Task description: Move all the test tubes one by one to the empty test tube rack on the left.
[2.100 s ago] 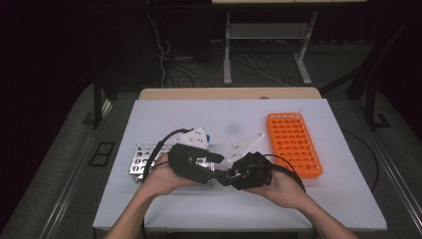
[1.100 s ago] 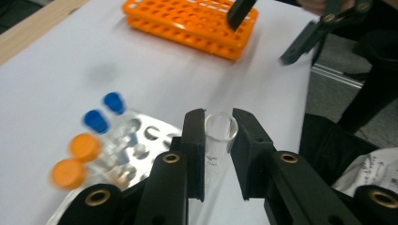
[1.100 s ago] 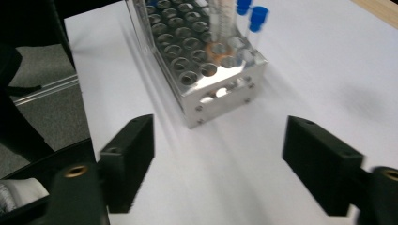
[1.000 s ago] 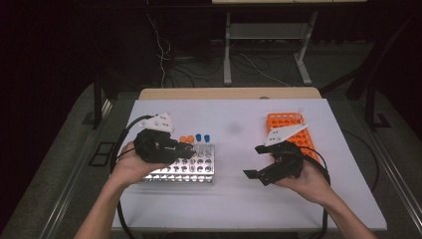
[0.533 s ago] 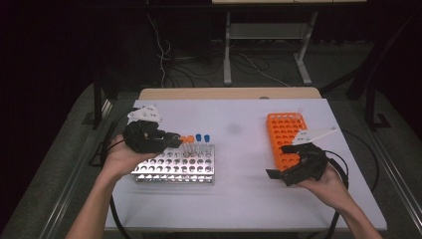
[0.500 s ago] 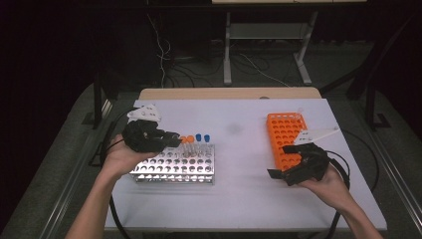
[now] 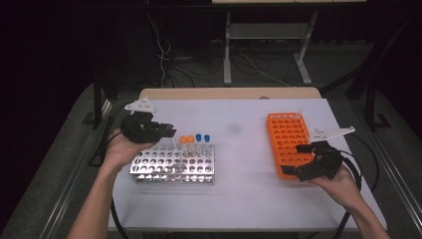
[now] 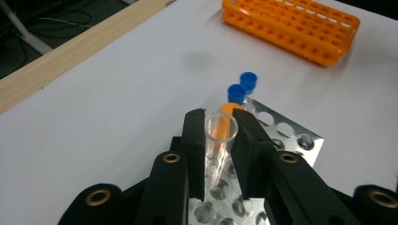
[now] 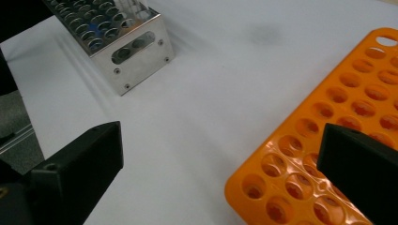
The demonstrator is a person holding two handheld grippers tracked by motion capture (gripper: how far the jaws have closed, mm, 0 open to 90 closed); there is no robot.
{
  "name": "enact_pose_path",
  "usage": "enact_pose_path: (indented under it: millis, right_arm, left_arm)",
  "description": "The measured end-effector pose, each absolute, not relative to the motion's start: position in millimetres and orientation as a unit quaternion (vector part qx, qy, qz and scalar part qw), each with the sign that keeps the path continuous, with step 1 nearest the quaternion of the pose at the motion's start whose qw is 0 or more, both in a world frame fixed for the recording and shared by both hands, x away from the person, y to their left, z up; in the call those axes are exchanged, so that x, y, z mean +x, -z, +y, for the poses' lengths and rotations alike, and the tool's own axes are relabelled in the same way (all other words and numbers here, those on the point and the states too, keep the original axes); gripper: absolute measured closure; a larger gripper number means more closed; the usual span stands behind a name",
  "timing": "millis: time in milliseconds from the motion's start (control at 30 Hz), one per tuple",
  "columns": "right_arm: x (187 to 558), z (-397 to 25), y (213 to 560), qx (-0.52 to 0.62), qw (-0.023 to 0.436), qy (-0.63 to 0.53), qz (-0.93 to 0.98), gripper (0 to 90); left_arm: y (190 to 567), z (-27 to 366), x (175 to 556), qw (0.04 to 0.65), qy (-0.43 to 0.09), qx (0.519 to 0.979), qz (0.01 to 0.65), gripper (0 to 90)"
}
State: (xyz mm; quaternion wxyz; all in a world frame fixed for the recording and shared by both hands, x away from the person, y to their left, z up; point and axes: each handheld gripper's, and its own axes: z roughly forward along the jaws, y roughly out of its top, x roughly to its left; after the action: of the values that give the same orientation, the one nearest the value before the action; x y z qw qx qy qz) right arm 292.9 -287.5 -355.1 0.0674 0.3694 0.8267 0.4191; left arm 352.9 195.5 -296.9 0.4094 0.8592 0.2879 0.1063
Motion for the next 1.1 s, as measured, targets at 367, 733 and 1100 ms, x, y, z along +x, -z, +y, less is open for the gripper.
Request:
enact_pose_path:
  millis: [367,733,1100]
  right_arm:
    - [300.9,-296.4,359.5,0.385,0.066,-0.414,0.822,0.4]
    - [315.9,-299.5,361.3,0.398,0.068,-0.402,0.822,0.4]
    - [336.9,-307.5,362.4,0.416,0.073,-0.4,0.813,0.4]
  left_arm:
    - [311.2,198.8,362.9,0.416,-0.102,0.852,0.302,74.9]
    - [322.2,192.5,367.6,0.407,-0.086,0.859,0.3,74.6]
    - [332.3,192.6,367.8,0.415,-0.065,0.856,0.303,65.9]
